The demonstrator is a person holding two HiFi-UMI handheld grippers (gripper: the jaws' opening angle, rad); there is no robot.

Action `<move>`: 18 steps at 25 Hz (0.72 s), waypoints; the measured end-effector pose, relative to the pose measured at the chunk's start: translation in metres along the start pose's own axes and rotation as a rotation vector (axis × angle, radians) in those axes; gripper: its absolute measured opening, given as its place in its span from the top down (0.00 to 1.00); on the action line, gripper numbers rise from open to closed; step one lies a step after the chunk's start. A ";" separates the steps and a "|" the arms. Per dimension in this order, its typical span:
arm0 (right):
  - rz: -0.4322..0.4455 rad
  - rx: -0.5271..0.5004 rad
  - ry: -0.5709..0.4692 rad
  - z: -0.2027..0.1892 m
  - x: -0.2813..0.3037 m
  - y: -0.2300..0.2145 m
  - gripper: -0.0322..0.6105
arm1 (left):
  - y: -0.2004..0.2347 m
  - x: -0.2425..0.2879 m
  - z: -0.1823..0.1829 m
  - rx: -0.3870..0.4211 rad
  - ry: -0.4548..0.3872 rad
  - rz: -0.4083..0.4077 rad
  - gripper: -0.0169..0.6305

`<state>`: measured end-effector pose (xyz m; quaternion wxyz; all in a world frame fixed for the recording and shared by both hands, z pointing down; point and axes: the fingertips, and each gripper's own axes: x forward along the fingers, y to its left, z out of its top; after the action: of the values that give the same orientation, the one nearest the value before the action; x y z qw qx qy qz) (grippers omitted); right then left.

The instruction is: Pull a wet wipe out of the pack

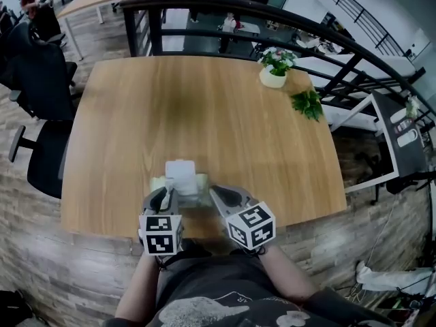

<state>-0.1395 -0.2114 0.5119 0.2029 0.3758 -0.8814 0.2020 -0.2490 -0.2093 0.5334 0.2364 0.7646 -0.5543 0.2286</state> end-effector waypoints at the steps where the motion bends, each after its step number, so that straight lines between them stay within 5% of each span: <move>1: 0.000 -0.002 0.001 0.000 0.001 0.001 0.91 | 0.002 -0.001 0.001 0.000 -0.005 0.001 0.88; 10: 0.075 -0.036 0.062 -0.006 0.020 0.013 0.91 | 0.009 -0.006 0.003 -0.021 -0.017 -0.061 0.95; 18: 0.163 -0.204 0.141 -0.003 0.052 0.037 0.90 | 0.017 -0.002 0.000 -0.032 0.003 -0.107 0.95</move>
<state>-0.1994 -0.2162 0.5337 0.2841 0.2655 -0.9085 0.1532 -0.2652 -0.2128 0.5339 0.2612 0.7889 -0.5159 0.2079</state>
